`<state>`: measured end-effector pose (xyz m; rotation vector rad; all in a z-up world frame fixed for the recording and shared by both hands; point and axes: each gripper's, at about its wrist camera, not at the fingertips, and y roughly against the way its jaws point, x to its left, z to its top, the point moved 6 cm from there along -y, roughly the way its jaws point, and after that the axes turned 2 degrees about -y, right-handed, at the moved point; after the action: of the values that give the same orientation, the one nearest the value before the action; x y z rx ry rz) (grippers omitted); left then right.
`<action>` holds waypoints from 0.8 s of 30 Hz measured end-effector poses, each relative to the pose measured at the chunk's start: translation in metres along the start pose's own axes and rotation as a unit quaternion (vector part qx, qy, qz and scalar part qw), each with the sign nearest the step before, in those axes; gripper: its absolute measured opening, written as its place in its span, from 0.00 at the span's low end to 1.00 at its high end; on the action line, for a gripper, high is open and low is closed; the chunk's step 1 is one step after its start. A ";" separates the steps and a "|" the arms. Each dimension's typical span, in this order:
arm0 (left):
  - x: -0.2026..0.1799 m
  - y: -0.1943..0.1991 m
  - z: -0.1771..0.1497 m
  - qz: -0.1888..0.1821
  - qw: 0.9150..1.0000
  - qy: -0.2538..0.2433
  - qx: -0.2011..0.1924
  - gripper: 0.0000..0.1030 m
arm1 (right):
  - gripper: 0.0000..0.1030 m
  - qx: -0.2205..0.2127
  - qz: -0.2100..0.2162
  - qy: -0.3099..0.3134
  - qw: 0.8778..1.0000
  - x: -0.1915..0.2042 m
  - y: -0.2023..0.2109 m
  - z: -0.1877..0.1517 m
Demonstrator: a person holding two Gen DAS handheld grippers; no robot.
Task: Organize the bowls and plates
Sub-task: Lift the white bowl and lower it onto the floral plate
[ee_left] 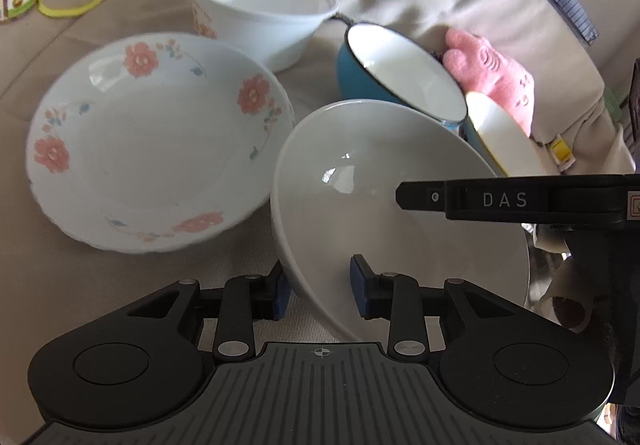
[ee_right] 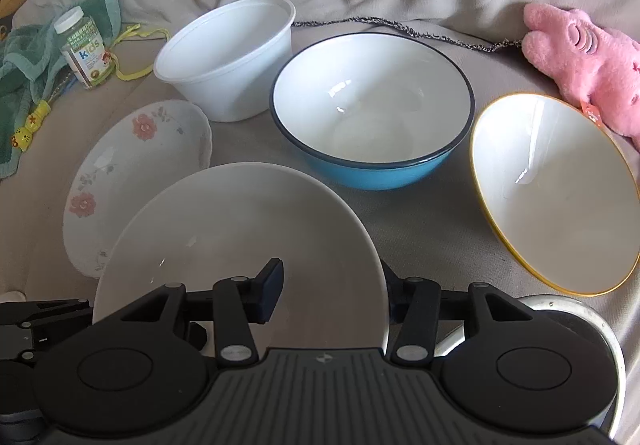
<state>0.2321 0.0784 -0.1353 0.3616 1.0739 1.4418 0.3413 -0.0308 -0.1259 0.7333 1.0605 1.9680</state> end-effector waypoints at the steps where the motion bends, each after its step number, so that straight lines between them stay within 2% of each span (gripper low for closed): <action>1: 0.001 0.006 0.002 0.000 1.000 -0.001 -0.009 0.33 | 0.48 -0.003 0.001 0.003 1.000 0.004 0.004 0.001; 6: 0.011 0.030 0.015 0.000 0.999 0.005 -0.047 0.33 | 0.50 -0.017 0.013 0.009 1.000 0.024 0.019 0.009; 10: 0.033 0.044 0.022 0.013 0.997 0.009 -0.072 0.33 | 0.52 -0.024 0.029 0.008 0.999 0.048 0.017 0.016; 16: 0.077 0.046 0.032 0.052 0.995 0.029 -0.080 0.33 | 0.52 -0.014 0.052 0.014 0.998 0.090 -0.010 0.024; 24: 0.117 0.037 0.047 0.077 0.993 0.036 -0.083 0.33 | 0.53 0.003 0.051 0.028 0.998 0.123 -0.042 0.041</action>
<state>0.2203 0.2091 -0.1264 0.2801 0.9930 1.6810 0.3210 0.1039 -0.1266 0.7516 1.0821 2.0839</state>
